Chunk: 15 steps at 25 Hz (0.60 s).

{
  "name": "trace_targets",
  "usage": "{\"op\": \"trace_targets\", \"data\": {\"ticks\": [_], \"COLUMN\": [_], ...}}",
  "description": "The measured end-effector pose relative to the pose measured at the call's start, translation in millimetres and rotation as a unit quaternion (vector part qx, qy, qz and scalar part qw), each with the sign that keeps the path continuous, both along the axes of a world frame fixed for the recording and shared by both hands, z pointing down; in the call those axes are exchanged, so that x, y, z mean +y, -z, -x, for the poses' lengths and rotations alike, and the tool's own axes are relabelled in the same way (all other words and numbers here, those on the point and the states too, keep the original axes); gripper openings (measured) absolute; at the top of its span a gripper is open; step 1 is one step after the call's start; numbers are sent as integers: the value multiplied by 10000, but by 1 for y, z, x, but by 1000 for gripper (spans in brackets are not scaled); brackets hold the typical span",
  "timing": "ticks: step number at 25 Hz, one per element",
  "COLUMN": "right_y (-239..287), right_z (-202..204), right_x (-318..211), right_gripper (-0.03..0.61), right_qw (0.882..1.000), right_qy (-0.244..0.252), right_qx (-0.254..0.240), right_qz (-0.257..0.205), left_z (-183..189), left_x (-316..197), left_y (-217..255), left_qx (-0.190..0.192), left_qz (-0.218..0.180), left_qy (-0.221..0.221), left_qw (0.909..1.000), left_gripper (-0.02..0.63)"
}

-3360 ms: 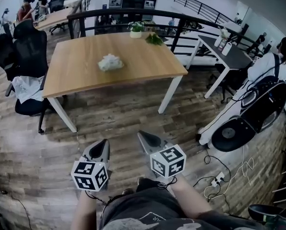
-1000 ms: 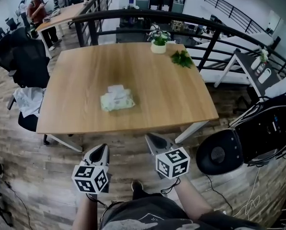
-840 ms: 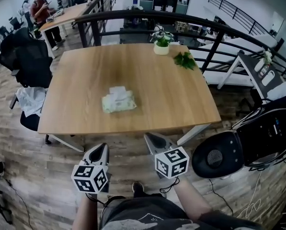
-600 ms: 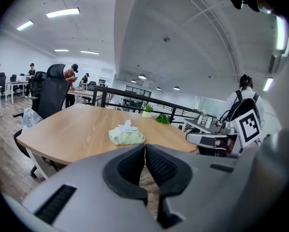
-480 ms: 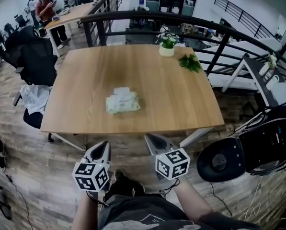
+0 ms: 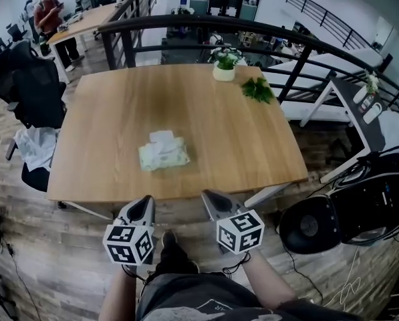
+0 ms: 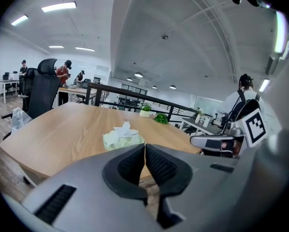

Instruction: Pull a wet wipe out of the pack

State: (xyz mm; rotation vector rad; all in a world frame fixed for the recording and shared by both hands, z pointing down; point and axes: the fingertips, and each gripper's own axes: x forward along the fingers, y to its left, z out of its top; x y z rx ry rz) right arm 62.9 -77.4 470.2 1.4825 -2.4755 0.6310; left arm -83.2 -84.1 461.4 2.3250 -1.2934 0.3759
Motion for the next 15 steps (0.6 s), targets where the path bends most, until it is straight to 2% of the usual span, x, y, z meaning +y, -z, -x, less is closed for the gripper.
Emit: {"op": "trace_targets", "data": {"ticks": [15], "right_y": [-20], "right_z": [15], "right_x": [-109], "right_gripper": [27], "right_qw": [9991], "right_qy": [-134], "right_qx": [320], "right_qz": [262], "left_z": [8], "left_x": [-115], "left_y": [-19], "left_qx": [-50], "left_qz": [131], "left_qy": [-362], "left_qw": [9992], "left_gripper": [17]}}
